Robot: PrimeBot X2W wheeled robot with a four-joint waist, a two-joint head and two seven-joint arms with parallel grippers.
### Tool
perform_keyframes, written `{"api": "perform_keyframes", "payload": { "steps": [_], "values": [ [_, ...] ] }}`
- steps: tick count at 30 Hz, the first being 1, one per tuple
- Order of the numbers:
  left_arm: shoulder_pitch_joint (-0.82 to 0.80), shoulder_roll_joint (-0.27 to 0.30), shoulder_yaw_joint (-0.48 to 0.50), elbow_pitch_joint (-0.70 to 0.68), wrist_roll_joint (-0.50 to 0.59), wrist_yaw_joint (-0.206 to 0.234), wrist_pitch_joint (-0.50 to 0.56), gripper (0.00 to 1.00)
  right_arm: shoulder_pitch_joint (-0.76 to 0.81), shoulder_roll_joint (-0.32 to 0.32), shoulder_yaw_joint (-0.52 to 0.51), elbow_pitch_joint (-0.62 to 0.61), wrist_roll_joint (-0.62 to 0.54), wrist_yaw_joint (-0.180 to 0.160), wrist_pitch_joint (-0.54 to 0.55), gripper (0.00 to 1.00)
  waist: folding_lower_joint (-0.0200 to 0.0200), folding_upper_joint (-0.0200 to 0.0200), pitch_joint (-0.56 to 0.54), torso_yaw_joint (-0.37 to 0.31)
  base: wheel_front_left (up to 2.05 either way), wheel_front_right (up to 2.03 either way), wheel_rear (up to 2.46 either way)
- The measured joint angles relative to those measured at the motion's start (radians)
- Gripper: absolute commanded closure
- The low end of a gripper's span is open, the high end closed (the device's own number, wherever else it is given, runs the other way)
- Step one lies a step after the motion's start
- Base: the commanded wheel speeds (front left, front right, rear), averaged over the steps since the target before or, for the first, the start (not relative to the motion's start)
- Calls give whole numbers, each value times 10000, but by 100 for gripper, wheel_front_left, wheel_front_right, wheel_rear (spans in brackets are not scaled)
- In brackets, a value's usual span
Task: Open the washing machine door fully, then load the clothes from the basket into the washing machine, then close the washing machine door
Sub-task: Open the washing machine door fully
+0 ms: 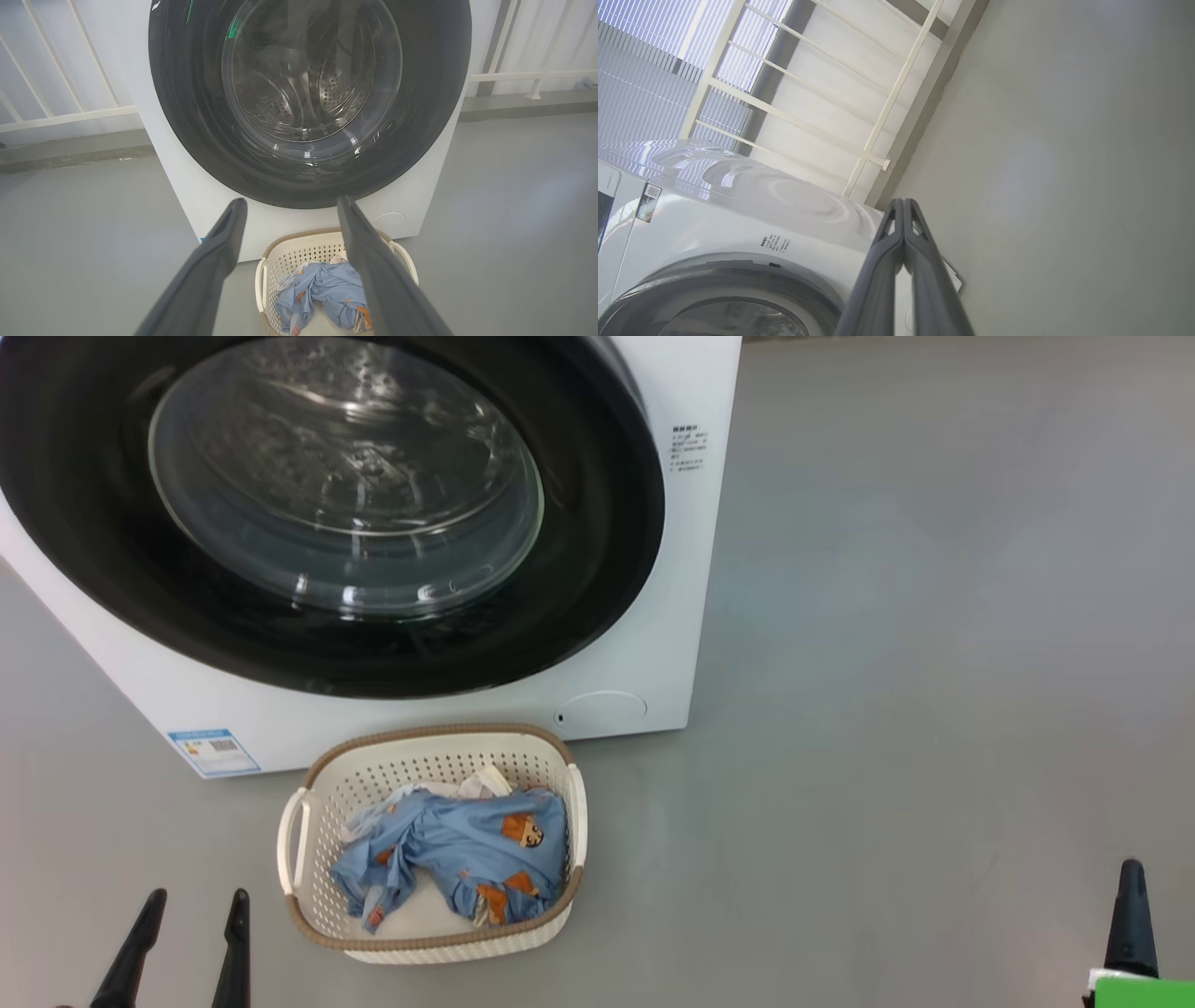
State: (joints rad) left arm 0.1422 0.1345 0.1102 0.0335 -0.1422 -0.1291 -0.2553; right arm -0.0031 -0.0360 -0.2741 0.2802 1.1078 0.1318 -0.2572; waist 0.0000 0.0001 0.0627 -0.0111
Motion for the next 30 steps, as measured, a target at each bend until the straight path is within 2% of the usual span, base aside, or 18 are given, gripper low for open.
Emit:
{"api": "perform_keyframes", "payload": {
  "steps": [6, 13, 18, 25, 30],
  "values": [
    [-103, 92, -58, -65, -109, 0, 0, 0, -449, -50, -44, 184, 1737, 0, 0, 100, 0, 0, 397, 43, 0, 0, 0],
    [-436, 328, -299, -115, -226, 0, 0, 0, -911, -821, 194, -136, 3588, 0, 111, 100, 0, 0, 920, 137, 0, 0, 0],
    [-670, 554, -384, -171, -372, 0, 0, 0, -1476, -1064, 46, -568, 4608, 0, 504, 100, 0, 0, 1329, 242, 0, 0, 0],
    [-913, 819, -531, -182, -500, 0, 0, 0, -2262, -1204, -341, -648, 5352, 0, 1429, 100, 0, 0, 1875, 456, 0, 0, 0],
    [-1076, 1014, -662, -186, -600, 0, 0, 0, -2925, -1195, -366, -637, 5310, 0, 1881, 100, 0, 0, 2241, 640, 0, 0, 0]
  ]
}}
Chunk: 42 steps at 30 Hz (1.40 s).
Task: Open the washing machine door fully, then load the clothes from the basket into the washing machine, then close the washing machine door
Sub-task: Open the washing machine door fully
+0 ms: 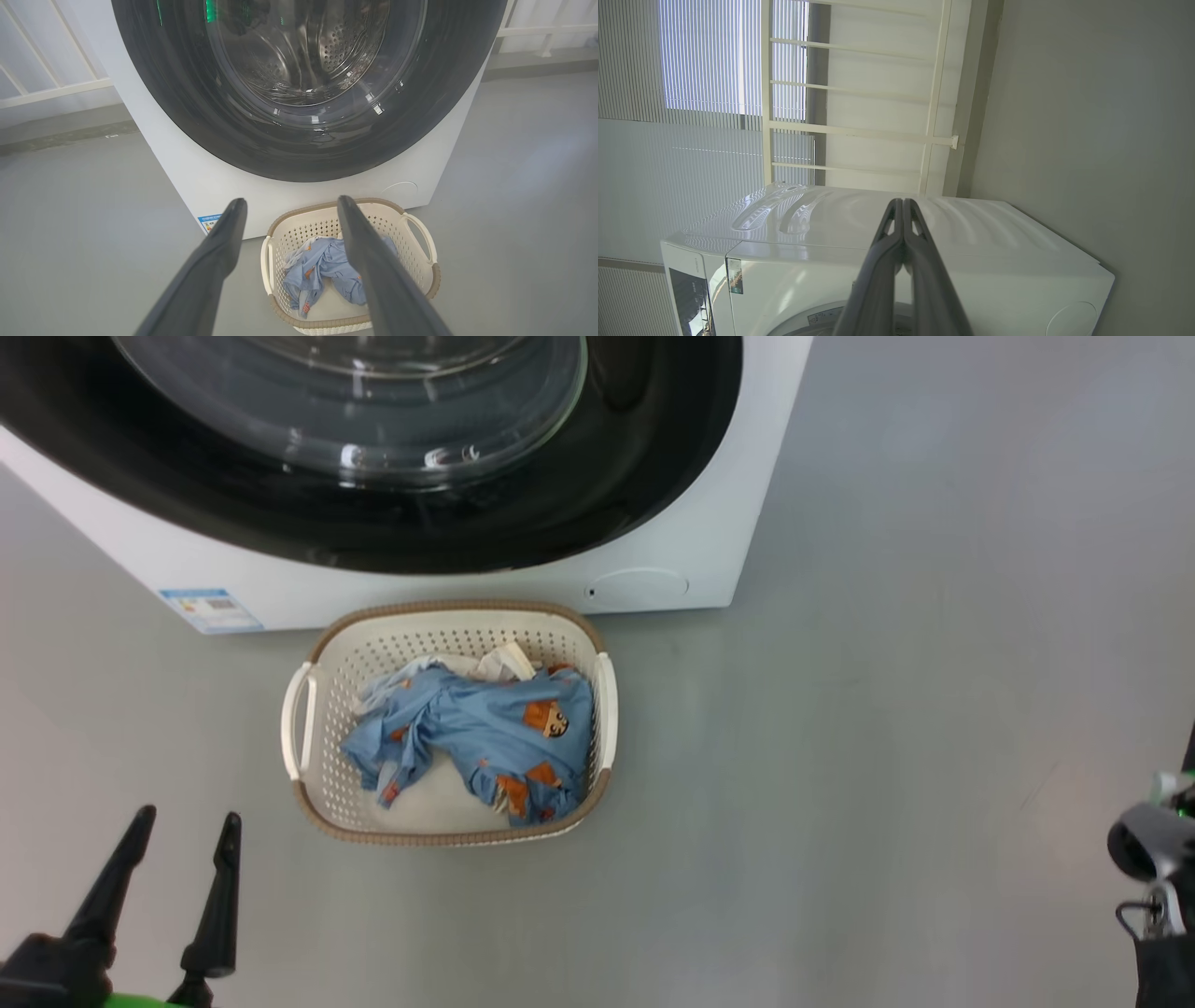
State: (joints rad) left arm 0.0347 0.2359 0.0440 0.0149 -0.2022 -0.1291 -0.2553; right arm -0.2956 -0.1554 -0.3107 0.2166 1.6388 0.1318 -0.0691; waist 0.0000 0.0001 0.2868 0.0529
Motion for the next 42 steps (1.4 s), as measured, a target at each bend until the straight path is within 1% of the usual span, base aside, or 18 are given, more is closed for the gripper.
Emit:
{"api": "perform_keyframes", "payload": {
  "steps": [8, 13, 20, 28, 34, 42],
  "values": [
    [-194, 88, -238, -84, -88, 0, 0, 0, -1356, -46, 42, 259, -217, 0, 510, 100, 0, -1, 625, 267, 0, 0, 0],
    [-196, 198, -290, -105, -169, 0, 0, 0, -2246, -188, 178, 506, -337, 0, 704, 100, 0, 0, 1040, 389, 0, 0, 0],
    [-200, 253, -291, -194, -295, 0, 0, 0, -3806, -397, 721, 531, -437, 0, 1244, 100, 0, 0, 1720, 482, 0, 0, 0],
    [-336, 286, -353, -330, -428, 0, -2, 0, -4956, -673, 1212, 970, -642, 0, 1799, 100, 0, 0, 2358, 661, 0, 0, 0],
    [-395, 286, -330, -543, -430, 0, 0, 0, -6068, -750, 1902, 1469, -732, 0, 2439, 100, -1, 0, 2747, 1053, 0, 0, 0],
    [-648, 207, -347, -826, -487, 0, -2, 0, -7114, -915, 2454, 1699, -803, -2, 2941, 100, 0, 0, 3104, 1487, 0, 0, 0]
  ]
}}
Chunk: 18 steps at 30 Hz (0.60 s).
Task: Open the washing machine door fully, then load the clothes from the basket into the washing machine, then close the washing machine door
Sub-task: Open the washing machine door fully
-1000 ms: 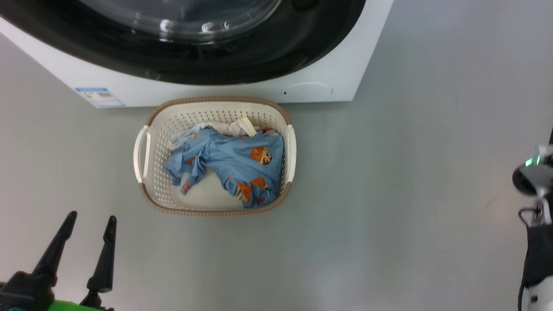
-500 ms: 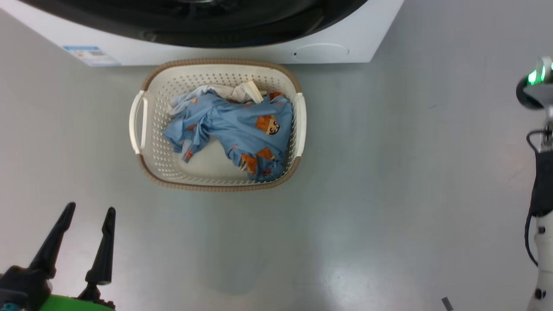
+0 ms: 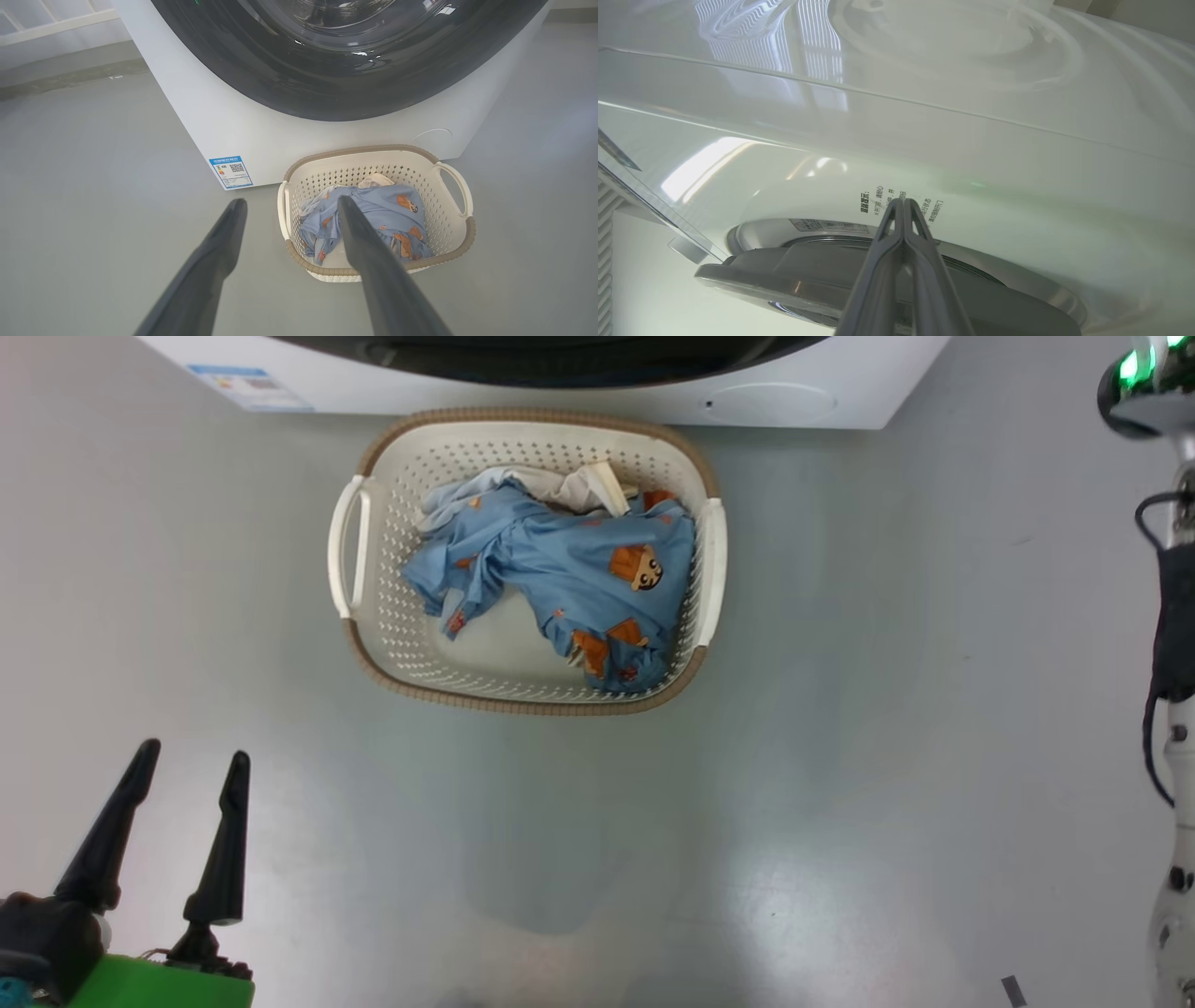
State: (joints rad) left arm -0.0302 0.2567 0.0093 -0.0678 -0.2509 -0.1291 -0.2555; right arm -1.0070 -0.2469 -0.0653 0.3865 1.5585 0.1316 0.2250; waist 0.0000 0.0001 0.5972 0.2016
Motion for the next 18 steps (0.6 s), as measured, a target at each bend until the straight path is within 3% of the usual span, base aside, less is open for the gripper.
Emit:
{"api": "perform_keyframes", "payload": {
  "steps": [18],
  "values": [
    [-3, -385, 318, 512, -13, 0, 0, 0, -1399, -293, 1187, 533, -174, 0, 1273, 100, 0, 0, 403, 407, 0, 0, 0]
  ]
}}
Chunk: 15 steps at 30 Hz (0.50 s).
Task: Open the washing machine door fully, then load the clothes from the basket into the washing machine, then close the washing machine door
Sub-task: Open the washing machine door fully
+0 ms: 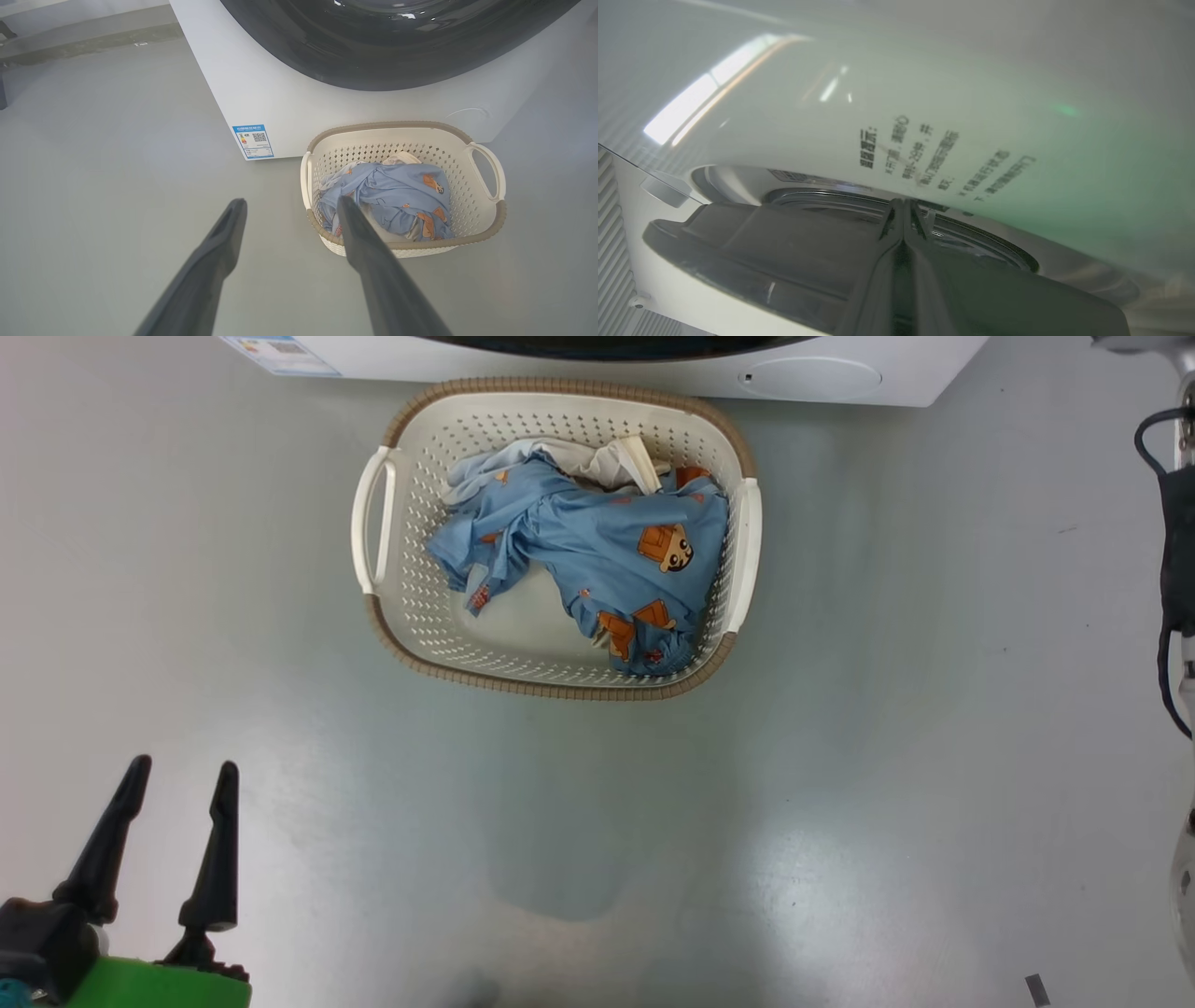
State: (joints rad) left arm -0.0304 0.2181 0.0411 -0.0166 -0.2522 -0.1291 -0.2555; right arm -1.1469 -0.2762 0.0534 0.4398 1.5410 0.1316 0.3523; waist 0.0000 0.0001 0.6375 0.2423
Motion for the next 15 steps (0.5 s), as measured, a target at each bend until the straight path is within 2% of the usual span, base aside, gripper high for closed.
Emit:
{"api": "perform_keyframes", "payload": {
  "steps": [15],
  "values": [
    [-3, -155, 65, 234, 4, 0, 0, 0, -778, -199, 502, 637, -334, -27, 616, 100, 0, 0, 3, 20, 0, 0, 0]
  ]
}}
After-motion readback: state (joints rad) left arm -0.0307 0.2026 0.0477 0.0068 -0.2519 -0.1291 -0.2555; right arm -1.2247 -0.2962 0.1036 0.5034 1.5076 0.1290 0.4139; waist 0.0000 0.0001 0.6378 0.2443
